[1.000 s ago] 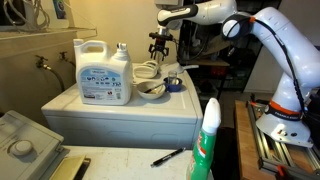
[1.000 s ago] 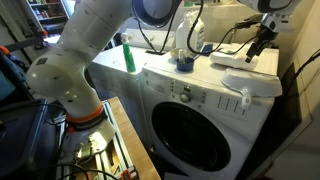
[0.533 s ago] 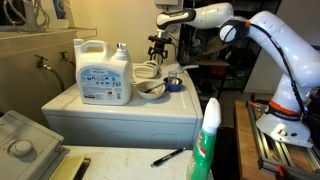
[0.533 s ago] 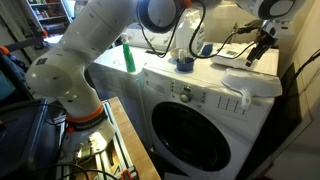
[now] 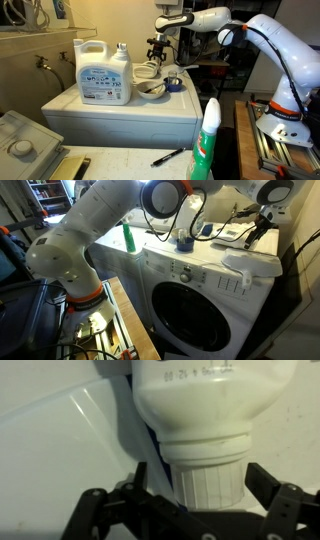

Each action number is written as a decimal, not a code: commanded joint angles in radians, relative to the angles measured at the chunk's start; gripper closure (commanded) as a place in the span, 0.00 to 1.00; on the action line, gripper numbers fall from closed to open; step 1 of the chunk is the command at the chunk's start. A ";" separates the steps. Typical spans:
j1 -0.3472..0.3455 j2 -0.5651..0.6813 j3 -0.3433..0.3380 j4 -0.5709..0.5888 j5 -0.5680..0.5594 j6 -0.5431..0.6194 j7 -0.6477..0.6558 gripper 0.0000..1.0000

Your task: Put the bottle upright

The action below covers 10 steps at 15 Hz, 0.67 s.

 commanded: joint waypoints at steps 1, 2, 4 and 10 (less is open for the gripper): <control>-0.007 0.047 0.014 0.059 0.016 0.004 0.013 0.00; -0.006 0.051 0.014 0.064 0.013 0.001 0.012 0.00; -0.004 0.058 0.012 0.073 0.008 0.003 0.011 0.25; 0.000 0.075 0.002 0.095 -0.011 -0.009 -0.002 0.54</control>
